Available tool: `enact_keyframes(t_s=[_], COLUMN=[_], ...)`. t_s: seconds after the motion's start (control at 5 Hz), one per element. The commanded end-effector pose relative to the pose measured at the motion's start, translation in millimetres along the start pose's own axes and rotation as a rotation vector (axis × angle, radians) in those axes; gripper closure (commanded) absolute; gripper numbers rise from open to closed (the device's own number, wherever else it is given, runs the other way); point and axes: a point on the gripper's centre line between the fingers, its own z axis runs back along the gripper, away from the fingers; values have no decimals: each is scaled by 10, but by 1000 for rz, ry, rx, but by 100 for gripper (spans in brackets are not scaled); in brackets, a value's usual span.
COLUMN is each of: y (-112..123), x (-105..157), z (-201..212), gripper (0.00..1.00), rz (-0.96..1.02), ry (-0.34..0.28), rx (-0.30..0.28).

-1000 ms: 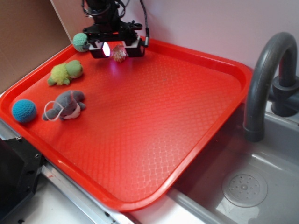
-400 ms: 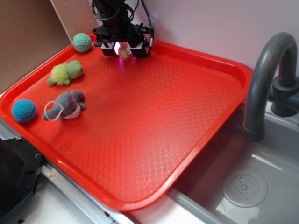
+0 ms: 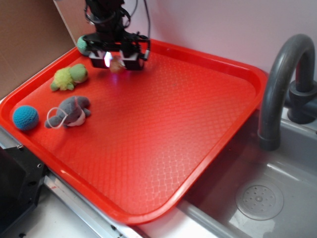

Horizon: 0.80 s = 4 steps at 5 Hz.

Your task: Grab the shell.

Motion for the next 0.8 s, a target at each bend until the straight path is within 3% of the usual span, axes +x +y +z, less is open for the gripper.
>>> enact_keyframes(t_s=[0.0, 0.2, 0.4, 0.6], y=[177, 292, 534, 563], x=[-21, -175, -311, -296], z=[1295, 1695, 2012, 1934], gripper=[100, 100, 100, 100], rz=[-296, -500, -547, -586], ry=[-86, -43, -46, -11], rx=[-298, -408, -460, -408])
